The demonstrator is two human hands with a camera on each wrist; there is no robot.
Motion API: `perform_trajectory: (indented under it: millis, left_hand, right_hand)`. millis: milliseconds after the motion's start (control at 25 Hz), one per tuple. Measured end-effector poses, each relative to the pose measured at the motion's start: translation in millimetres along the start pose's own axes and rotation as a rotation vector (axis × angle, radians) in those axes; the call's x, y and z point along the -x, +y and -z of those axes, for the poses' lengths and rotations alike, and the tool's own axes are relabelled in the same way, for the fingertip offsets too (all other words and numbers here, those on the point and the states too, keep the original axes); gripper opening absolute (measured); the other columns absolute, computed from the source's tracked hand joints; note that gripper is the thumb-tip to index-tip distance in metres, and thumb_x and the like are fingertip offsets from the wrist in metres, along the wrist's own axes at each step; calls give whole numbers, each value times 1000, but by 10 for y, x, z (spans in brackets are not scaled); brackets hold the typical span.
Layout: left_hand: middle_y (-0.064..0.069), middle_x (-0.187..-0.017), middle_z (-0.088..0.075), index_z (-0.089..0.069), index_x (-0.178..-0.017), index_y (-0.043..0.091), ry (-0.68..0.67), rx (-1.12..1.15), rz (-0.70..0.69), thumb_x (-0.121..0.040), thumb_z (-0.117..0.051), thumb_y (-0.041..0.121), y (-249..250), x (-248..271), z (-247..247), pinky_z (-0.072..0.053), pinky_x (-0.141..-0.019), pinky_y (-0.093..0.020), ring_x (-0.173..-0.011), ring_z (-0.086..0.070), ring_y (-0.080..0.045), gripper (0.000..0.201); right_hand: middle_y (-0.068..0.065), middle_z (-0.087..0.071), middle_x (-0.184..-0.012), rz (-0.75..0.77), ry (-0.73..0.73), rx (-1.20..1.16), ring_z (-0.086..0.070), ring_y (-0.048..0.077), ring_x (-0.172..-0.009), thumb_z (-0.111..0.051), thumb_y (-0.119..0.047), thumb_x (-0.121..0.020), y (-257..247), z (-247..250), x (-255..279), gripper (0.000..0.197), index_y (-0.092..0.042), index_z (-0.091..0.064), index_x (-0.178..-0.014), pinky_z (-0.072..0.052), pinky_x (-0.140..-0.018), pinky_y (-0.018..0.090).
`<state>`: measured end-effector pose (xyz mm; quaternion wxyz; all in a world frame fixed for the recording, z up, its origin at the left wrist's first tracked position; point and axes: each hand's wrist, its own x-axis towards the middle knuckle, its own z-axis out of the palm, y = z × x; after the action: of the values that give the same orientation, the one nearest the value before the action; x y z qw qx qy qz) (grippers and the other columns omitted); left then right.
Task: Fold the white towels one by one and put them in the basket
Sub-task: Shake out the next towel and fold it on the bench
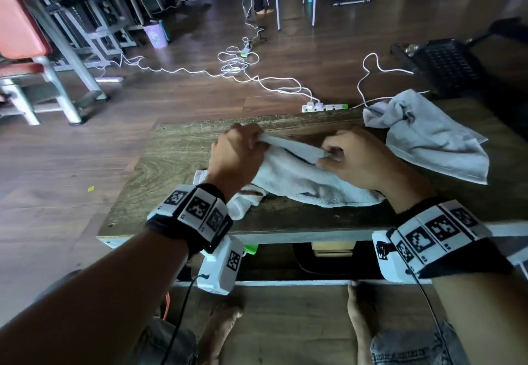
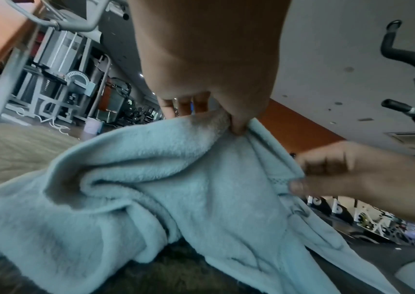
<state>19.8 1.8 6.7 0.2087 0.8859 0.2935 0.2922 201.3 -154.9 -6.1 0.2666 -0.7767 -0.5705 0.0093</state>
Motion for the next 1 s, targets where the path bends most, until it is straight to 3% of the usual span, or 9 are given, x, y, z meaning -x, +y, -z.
perform_trajectory:
  millis: [160,280,400,480,560,640,720,840,1000]
  left_hand:
    - [-8,-88,-57,-59,-101,18,62,-18,134,-76,-55,24,-44,-131,95,-41,-68,-33,-84,-55,-31,26]
    - [5,-67,-46,-43,-95,11,137,102,85,-80,-63,11,173,21,1,-29,-51,-26,-56,-41,-15,25]
    - [5,-65,-50,-44,-87,11,-45,224,-76,-75,-70,14,350,256,-196,-40,-50,-28,-53,-46,-16,29]
    - [0,-77,-62,-49,-92,13,-211,321,-68,-70,-80,18,442,369,-292,-52,-58,-33,-66,-59,-23,38]
    - [1,-82,-64,-51,-92,15,-259,354,-9,-71,-85,23,509,416,-375,-52,-61,-26,-69,-62,-18,40]
    - [3,-73,-62,-54,-80,16,-171,376,-10,-83,-77,23,563,408,-414,-47,-55,-22,-60,-57,-13,24]
    - [0,-69,-65,-59,-75,13,-96,390,49,-89,-68,25,519,326,-437,-52,-56,-30,-60,-62,-18,20]
    - [-10,-83,-74,-70,-86,12,-139,580,236,-89,-60,24,535,227,-347,-58,-75,-43,-73,-68,-21,16]
    - [-14,-83,-66,-65,-105,-4,-303,670,238,-98,-55,16,698,173,-254,-50,-68,-22,-74,-57,-18,24]
  right_hand:
    - [-1,-54,-56,-103,19,-81,-53,17,-53,-62,-42,-92,-12,-36,50,38,-15,-55,-66,-41,-53,35]
    - [2,-54,-56,-153,96,-287,-54,6,-42,-57,-31,-99,-200,3,82,32,-7,-56,-79,-43,-44,31]
    - [2,-59,-71,-246,121,-690,-62,10,-49,-60,-20,-99,-309,52,99,14,-8,-55,-97,-57,-49,33]
    - [2,-63,-75,-246,157,-811,-63,19,-52,-62,-15,-97,-335,58,104,12,-10,-55,-106,-57,-52,37]
    - [3,-66,-70,-244,155,-901,-63,25,-55,-63,-12,-97,-361,55,132,18,-11,-54,-112,-55,-56,38]
    - [3,-68,-72,-222,153,-951,-67,25,-64,-62,-10,-97,-366,46,166,19,-8,-56,-115,-57,-62,38]
    - [2,-68,-81,-144,208,-871,-68,15,-74,-57,-7,-99,-311,56,197,15,-7,-59,-114,-56,-69,28]
    - [-5,-62,-102,32,271,-552,-61,4,-92,-54,2,-96,-239,106,238,32,-18,-63,-119,-44,-83,15]
    - [0,-57,-136,236,227,-494,-49,8,-131,-53,5,-96,-306,129,272,42,-12,-59,-133,-36,-103,12]
